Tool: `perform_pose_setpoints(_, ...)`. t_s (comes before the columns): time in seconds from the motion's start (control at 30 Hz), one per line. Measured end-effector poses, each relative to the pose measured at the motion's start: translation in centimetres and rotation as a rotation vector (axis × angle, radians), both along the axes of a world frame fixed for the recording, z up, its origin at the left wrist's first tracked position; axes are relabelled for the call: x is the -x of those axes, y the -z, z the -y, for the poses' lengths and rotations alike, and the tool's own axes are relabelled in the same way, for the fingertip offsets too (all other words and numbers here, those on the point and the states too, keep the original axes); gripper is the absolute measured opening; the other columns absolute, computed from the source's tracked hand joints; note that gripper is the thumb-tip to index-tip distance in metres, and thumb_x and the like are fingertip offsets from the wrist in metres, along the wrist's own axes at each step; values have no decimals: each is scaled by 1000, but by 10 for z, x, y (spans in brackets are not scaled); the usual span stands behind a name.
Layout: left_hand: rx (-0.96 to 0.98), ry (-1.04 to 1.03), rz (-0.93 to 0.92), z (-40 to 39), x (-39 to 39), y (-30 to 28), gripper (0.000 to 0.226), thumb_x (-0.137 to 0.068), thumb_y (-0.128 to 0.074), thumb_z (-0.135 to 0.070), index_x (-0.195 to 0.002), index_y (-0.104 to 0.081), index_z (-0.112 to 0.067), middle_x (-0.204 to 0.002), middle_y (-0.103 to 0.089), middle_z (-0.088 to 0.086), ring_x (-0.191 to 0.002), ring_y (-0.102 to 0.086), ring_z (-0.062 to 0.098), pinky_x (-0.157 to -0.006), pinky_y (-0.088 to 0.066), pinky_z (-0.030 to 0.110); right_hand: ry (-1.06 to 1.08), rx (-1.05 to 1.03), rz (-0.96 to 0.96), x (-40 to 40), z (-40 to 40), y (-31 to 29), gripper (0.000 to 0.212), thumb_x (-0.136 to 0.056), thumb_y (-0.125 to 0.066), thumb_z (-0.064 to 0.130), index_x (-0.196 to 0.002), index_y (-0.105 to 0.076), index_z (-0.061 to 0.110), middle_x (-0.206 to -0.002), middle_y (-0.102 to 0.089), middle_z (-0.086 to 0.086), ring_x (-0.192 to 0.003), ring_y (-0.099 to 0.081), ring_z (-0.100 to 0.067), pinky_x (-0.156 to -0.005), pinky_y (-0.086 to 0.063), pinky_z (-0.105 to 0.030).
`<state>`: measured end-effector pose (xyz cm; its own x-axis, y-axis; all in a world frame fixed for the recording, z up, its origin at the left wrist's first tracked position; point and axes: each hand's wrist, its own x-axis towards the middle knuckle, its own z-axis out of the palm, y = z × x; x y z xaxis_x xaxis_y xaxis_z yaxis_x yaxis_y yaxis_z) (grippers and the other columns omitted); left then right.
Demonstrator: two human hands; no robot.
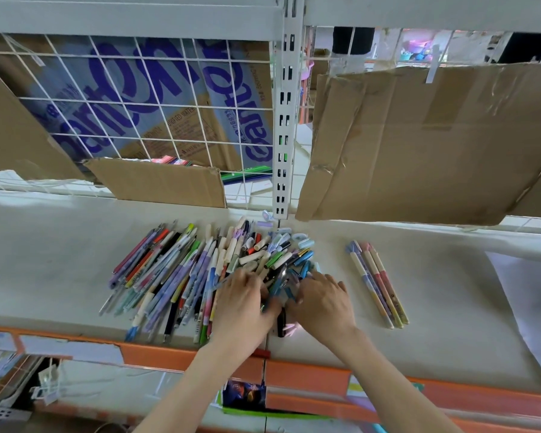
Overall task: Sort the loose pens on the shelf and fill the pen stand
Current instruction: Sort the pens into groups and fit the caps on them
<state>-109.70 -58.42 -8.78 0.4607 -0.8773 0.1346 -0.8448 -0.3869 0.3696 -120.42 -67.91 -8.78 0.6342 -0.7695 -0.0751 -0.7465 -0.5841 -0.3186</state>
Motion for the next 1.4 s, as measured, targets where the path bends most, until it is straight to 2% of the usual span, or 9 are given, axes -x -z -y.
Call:
perform_pose_setpoints(0.1, 133, -11, -375, -8, -5, -11, 12, -91, -57, -27, -88, -51, -17, -84, -61, -6, -72, -59, 7, -62, -45, 20, 194, -479, 499, 6, 6, -2, 15, -84, -65, 18, -75, -59, 7, -69, -53, -2, -62, -44, -14, -58, -34, -25)
perform_pose_setpoints(0.2, 156, 82, -769, -16, -7, -18, 8, -94, -52, -17, -89, -48, -13, -63, -59, -3, -51, -53, 10, -50, -45, 27, 299, -904, 1052, 14, 10, -11, 9, -86, -61, 2, -93, -58, 7, -69, -58, -6, -62, -47, -14, -57, -38, -22)
perform_pose_setpoints(0.3, 127, 139, -778, -22, -6, -21, 6, -96, -49, -17, -90, -46, -15, -60, -46, -5, -46, -39, 3, -47, -33, 19, 291, -1017, 1255, 16, 13, -15, 26, -90, -53, -2, -111, -59, 13, -75, -58, -5, -69, -54, -13, -66, -44, -25)
perform_pose_setpoints(0.47, 139, 105, -676, -22, -4, -17, 6, -95, -50, -21, -90, -48, -19, -86, -57, 18, -75, -50, 22, -66, -40, 24, 264, -947, 1282, 16, 14, -18, 21, -88, -56, 0, -103, -62, 14, -78, -59, -8, -76, -56, -17, -67, -46, -28)
perform_pose_setpoints(0.7, 170, 102, -747, -21, -4, -19, 6, -96, -50, -18, -90, -49, -17, -78, -51, 6, -66, -45, 6, -63, -36, 16, 229, -810, 1285, 16, 16, -20, 20, -88, -58, 0, -99, -62, 16, -76, -58, -12, -72, -51, -22, -59, -44, -25)
perform_pose_setpoints(0.83, 198, 110, -795, -21, -1, -20, 7, -96, -49, -18, -90, -49, -14, -67, -46, -5, -53, -41, -1, -54, -37, 15, 112, -834, 1195, 14, 12, -20, 18, -87, -59, -1, -99, -60, 12, -69, -61, -5, -63, -53, -14, -59, -44, -24)
perform_pose_setpoints(0.93, 224, 74, -975, -19, 3, -26, 8, -97, -47, -15, -90, -46, -11, -57, -40, -9, -42, -33, 1, -41, -28, 14, 52, -899, 1183, 10, 3, -17, 16, -86, -60, 3, -100, -59, 11, -78, -61, -12, -70, -55, -18, -63, -47, -22)
perform_pose_setpoints(1.23, 262, -125, -1707, -9, 6, -34, 23, -93, -48, -6, -74, -38, -15, -52, -38, -4, -37, -21, 4, -29, -15, 13, 14, -917, 1219, 8, 1, -17, 14, -90, -54, -1, -100, -54, 8, -85, -64, -15, -74, -58, -15, -70, -50, -20)
perform_pose_setpoints(1.4, 266, -81, -1563, -1, 5, -30, 17, -95, -48, -8, -79, -43, -10, -58, -49, 2, -40, -30, 7, -35, -25, 16, 45, -828, 1169, 6, 4, -23, 19, -92, -51, -1, -106, -54, 13, -76, -62, -14, -67, -55, -13, -66, -49, -20)
